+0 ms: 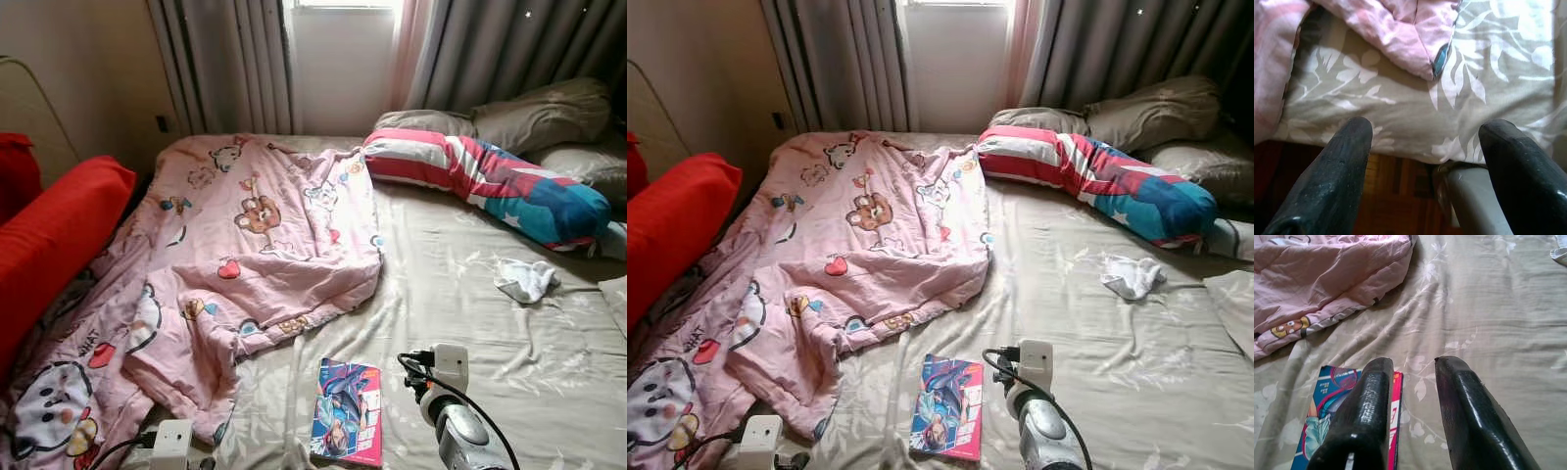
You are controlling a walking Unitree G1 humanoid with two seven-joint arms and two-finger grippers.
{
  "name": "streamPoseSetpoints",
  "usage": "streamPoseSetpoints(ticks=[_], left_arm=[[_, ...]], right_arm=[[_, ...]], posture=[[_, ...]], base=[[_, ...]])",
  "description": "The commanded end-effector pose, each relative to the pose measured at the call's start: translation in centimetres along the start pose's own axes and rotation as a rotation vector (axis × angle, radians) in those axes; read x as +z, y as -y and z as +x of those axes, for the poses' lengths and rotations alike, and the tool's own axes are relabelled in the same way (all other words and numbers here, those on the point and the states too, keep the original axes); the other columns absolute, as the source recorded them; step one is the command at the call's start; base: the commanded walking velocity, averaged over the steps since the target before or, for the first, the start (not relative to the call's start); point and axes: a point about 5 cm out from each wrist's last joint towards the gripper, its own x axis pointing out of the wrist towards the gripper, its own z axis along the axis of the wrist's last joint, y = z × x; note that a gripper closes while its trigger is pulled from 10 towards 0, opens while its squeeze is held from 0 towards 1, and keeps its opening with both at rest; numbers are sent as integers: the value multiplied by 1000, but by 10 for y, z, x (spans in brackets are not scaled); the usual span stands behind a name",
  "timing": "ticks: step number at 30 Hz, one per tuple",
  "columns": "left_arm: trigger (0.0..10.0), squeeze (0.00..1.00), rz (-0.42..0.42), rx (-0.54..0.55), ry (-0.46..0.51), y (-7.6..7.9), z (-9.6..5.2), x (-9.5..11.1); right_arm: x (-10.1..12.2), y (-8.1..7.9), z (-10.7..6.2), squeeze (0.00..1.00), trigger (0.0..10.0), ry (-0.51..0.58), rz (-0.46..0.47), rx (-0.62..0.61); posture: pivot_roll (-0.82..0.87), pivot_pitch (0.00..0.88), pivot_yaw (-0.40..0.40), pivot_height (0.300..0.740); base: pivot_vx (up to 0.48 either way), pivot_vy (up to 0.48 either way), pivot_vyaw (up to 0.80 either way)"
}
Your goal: Clean up the room
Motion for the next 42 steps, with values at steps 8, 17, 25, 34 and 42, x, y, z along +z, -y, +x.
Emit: streamPoseSetpoints(ticks=[8,17,25,34,42], left_arm=[[10000,0,-41,20,57,-2,2,12],[10000,0,-105,31,77,5,4,21],[10000,0,-127,11,140,10,7,37],[10000,0,-143,11,207,9,7,50],[10000,0,-128,36,307,11,6,67]], right_arm=[[23,-9,8,0,10000,72,-33,33],[21,-2,7,0,10000,52,-79,30],[37,2,11,0,10000,88,-64,13],[39,2,10,0,10000,125,-45,26],[39,1,11,0,10000,112,-49,28]], posture=[[80,5,-31,690],[81,43,-80,690],[63,43,-88,675],[87,105,-89,670],[92,138,-82,651]], base=[[0,0,0],[0,0,0],[0,0,0],[0,0,0],[0,0,0]])
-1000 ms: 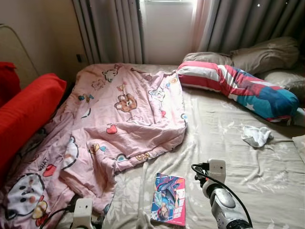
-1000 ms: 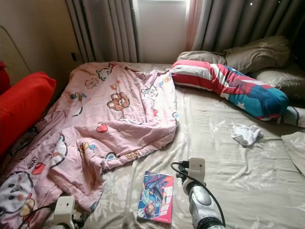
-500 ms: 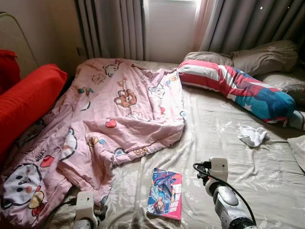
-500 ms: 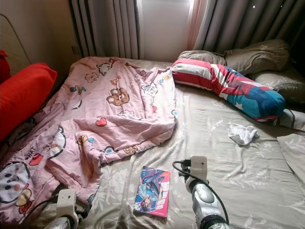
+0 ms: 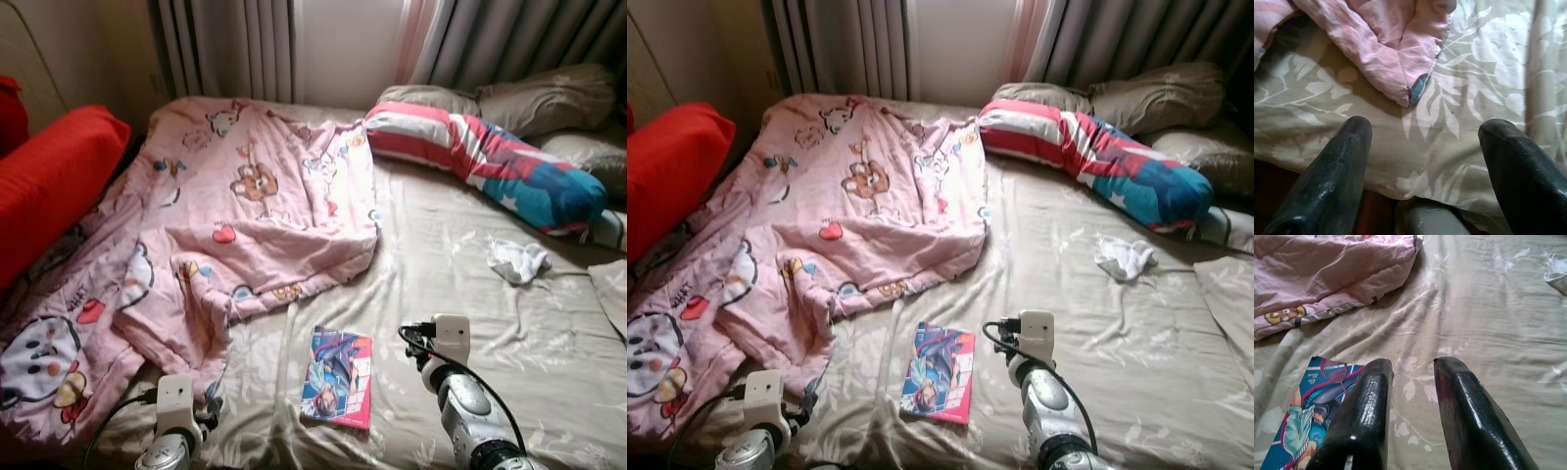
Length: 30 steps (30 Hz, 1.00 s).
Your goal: Clean up the room
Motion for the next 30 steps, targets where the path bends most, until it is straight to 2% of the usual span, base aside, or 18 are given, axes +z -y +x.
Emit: streamPoseSetpoints(ticks=[1,4,10,18,23,30], left_arm=[[10000,0,16,2,103,6,5,21],[10000,0,25,-19,151,10,6,32],[10000,0,-7,-8,203,9,1,27],[10000,0,-3,-43,213,13,-1,25],[10000,0,5,-48,215,11,-2,23],[10000,0,19,-61,229,14,-1,27]], right_arm=[[3,1,1,0,10000,17,4,-9],[3,-2,0,0,10000,35,14,3],[-6,-7,-3,0,10000,15,-5,32],[-4,-12,-2,0,10000,29,-3,46],[-11,-12,-6,0,10000,22,-2,52],[-11,-10,-7,0,10000,24,0,45]], posture=[[93,138,-82,646],[110,145,-90,646],[122,168,-94,646],[108,196,-81,646],[104,183,-75,646],[98,197,-74,646]], base=[[0,0,0],[0,0,0],[0,0,0],[0,0,0],[0,419,0],[0,0,0]])
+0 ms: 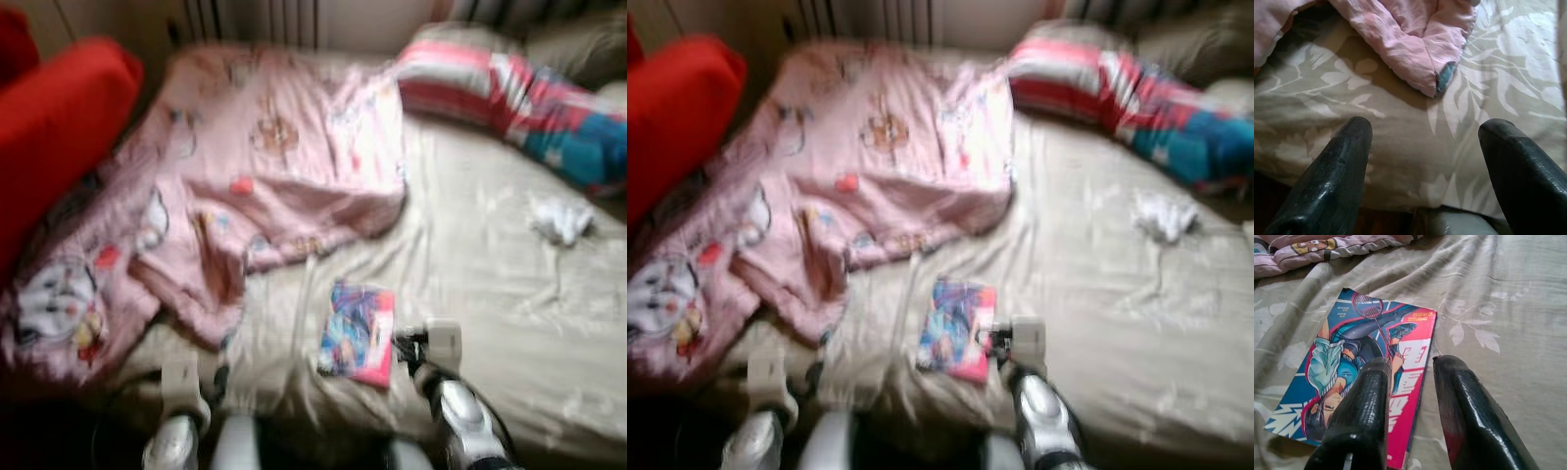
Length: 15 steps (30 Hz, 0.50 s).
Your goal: Clean up the room
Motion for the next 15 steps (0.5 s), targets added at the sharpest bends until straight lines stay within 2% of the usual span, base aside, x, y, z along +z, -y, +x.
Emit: streamPoseSetpoints(ticks=[1,12,15], left_arm=[[10000,0,9,-8,0,-1,1,2],[10000,0,-5,-20,9,2,2,4],[10000,0,-5,-23,16,3,3,5]], right_arm=[[-4,1,-2,0,10000,-10,6,-6],[-3,2,-2,0,10000,-2,11,-12],[-3,3,-2,0,10000,-3,13,-18]], posture=[[98,198,-74,646],[93,204,-69,646],[94,205,-69,646]], base=[[0,0,0],[0,0,0],[0,431,0]])
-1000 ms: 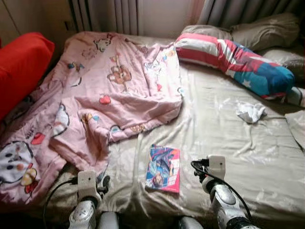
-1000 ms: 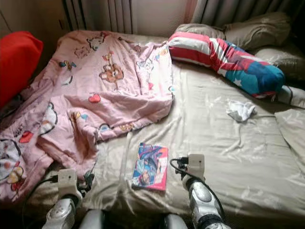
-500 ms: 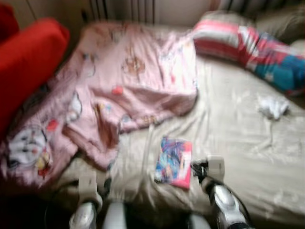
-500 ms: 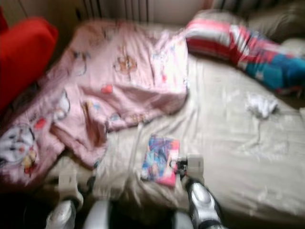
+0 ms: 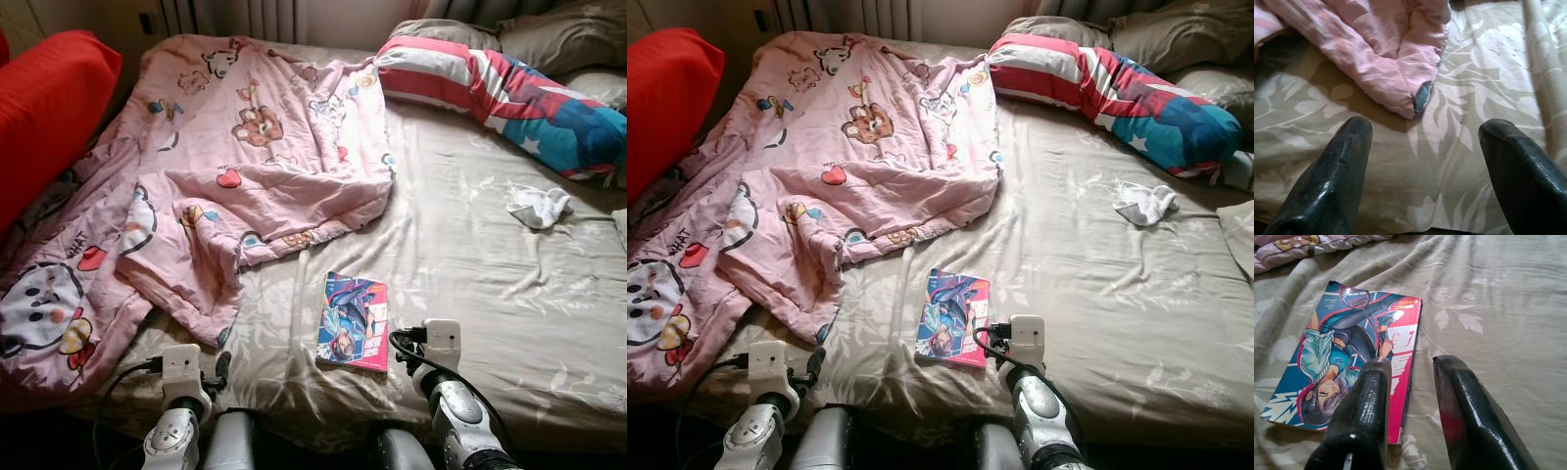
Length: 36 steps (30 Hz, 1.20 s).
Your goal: Clean up the room
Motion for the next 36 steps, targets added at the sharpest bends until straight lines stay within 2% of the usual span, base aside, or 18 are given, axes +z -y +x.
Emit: streamPoseSetpoints(ticks=[1,8,11,21,25,31,36], left_arm=[[10000,0,-6,-2,-23,1,-2,-5],[10000,0,7,-16,-6,3,-2,-2],[10000,0,7,-19,1,3,-1,-1],[10000,0,-3,-27,53,5,3,10],[10000,0,-3,-29,63,5,4,12],[10000,0,-3,-32,69,6,4,13],[10000,0,-1,-37,80,8,5,16]], right_arm=[[-4,5,-3,0,10000,-6,9,-21],[-3,7,-2,0,10000,-23,9,-54],[-2,7,-1,0,10000,-15,8,-55],[0,6,-2,0,10000,11,16,-37],[-3,4,-1,0,10000,-24,20,-36],[0,2,-1,0,10000,16,15,-23],[-1,4,-1,0,10000,9,12,-34]], posture=[[94,208,-69,646],[89,210,-65,646],[89,210,-64,621],[89,212,-64,621],[89,211,-61,621],[91,208,-60,586],[90,204,-59,586]], base=[[0,285,0],[0,0,0],[0,0,0],[0,0,0],[0,0,0],[0,0,0],[0,0,0]])
